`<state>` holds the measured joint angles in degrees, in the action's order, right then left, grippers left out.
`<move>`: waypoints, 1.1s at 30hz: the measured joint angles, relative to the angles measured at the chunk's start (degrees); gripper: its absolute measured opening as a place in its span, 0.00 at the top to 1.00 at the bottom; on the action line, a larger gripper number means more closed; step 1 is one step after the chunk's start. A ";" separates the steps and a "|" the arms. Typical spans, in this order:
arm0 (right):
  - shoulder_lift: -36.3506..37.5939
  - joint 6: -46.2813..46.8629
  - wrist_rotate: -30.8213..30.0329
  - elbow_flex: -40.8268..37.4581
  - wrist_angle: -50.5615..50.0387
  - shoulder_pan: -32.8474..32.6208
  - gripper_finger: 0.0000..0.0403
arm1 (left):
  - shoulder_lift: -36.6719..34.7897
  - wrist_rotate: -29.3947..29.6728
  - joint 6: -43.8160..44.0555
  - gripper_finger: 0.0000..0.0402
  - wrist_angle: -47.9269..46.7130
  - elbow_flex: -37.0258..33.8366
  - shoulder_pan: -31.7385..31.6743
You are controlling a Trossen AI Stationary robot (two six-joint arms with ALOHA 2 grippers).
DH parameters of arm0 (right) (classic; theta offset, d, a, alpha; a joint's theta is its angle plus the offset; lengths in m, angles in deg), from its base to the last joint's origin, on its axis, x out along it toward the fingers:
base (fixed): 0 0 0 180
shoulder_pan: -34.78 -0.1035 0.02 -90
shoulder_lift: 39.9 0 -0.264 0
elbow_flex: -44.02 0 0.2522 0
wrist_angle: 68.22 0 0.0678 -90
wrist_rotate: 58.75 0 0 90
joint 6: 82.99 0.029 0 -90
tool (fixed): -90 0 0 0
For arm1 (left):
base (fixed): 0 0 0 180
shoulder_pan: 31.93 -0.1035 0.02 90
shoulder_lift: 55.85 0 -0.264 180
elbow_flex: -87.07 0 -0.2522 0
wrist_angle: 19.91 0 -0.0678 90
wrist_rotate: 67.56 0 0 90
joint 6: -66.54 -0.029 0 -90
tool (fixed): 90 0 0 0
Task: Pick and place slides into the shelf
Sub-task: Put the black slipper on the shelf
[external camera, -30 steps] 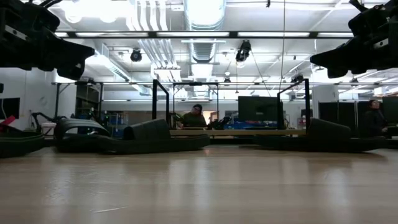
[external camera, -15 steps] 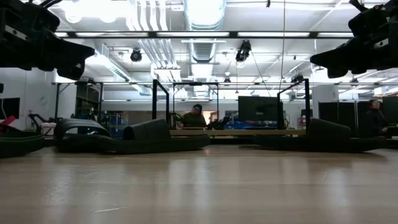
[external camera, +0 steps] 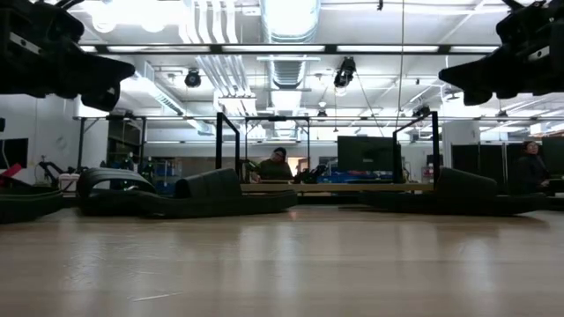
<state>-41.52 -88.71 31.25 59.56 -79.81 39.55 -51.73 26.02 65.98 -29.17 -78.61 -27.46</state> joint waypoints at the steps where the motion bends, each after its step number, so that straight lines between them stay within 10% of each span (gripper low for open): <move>1: 0.00 0.85 0.02 0.00 0.16 0.00 0.98 | 0.00 0.00 -0.02 1.00 0.28 0.00 0.00; 12: -2.71 -5.00 -9.14 0.02 8.51 -0.02 0.91 | 1.62 2.99 -10.76 0.99 12.03 0.01 0.00; 20: -10.92 -10.48 -12.76 7.10 8.31 -0.91 0.65 | 4.99 5.93 -13.37 0.74 18.87 0.62 0.00; 33: -32.53 -5.76 -17.79 30.44 -20.47 -9.98 0.60 | 8.62 5.95 -13.33 0.59 25.07 0.77 0.00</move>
<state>-74.06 -94.46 13.46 90.00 -100.28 29.57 -43.10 31.96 52.65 -4.09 -77.84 -27.46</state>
